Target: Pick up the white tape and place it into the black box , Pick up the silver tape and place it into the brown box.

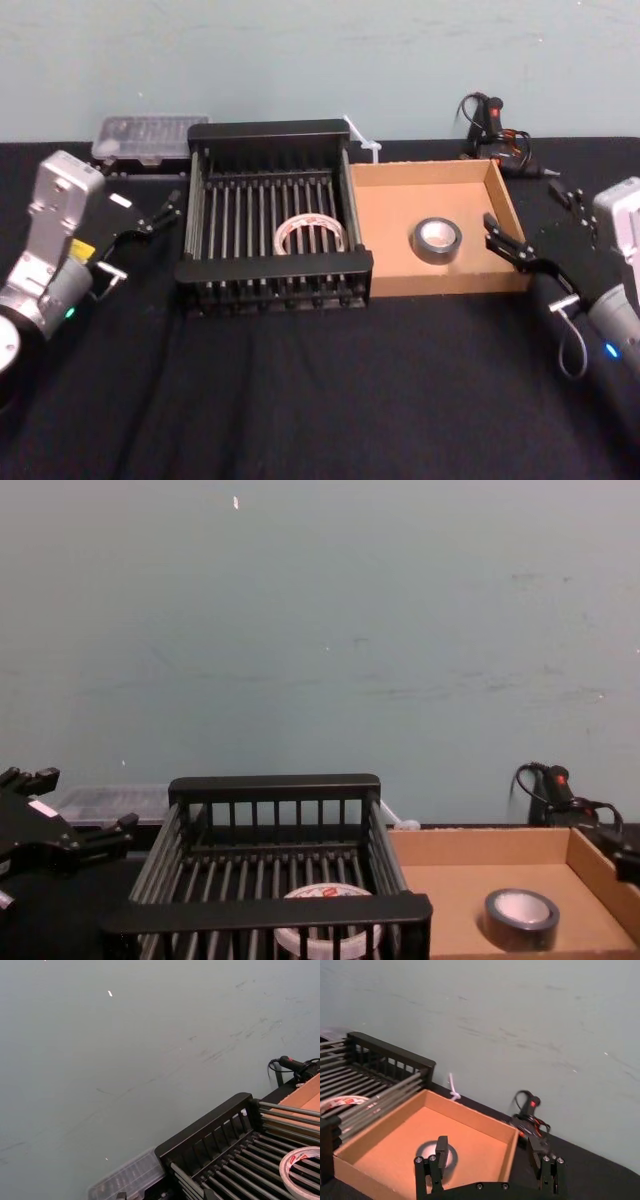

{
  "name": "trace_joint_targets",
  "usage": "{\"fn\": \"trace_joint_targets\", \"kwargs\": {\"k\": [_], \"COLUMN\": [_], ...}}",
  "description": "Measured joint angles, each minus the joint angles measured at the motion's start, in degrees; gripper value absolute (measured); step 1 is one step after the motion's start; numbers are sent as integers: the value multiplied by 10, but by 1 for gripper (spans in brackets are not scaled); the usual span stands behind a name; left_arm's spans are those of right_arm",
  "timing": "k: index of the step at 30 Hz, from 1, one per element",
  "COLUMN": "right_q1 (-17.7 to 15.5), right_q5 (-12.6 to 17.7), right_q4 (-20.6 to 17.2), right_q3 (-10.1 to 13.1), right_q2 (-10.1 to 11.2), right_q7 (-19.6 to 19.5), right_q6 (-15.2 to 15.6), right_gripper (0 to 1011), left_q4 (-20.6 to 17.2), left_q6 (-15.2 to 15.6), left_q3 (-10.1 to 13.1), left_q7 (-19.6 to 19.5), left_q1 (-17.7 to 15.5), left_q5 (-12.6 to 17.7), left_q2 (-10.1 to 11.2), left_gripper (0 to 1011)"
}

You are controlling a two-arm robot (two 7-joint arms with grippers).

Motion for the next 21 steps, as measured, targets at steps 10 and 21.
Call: {"fn": "trace_joint_targets", "kwargs": {"k": [10,21], "right_q1": [-15,-14], "right_q5": [-2,-2], "right_q4": [-1,-1], "right_q3": [15,13], "right_q2": [-11,-9], "right_q7": [-8,-8], "right_q6": [-2,-2], "right_gripper": [1002,1002], "left_q4": [0,0], "left_q6": [0,0], "left_q3": [0,0], "left_q7": [0,0], "left_q1": [0,0], "left_q5": [0,0], "left_q2": [0,0], "left_gripper": [1002,1001]}}
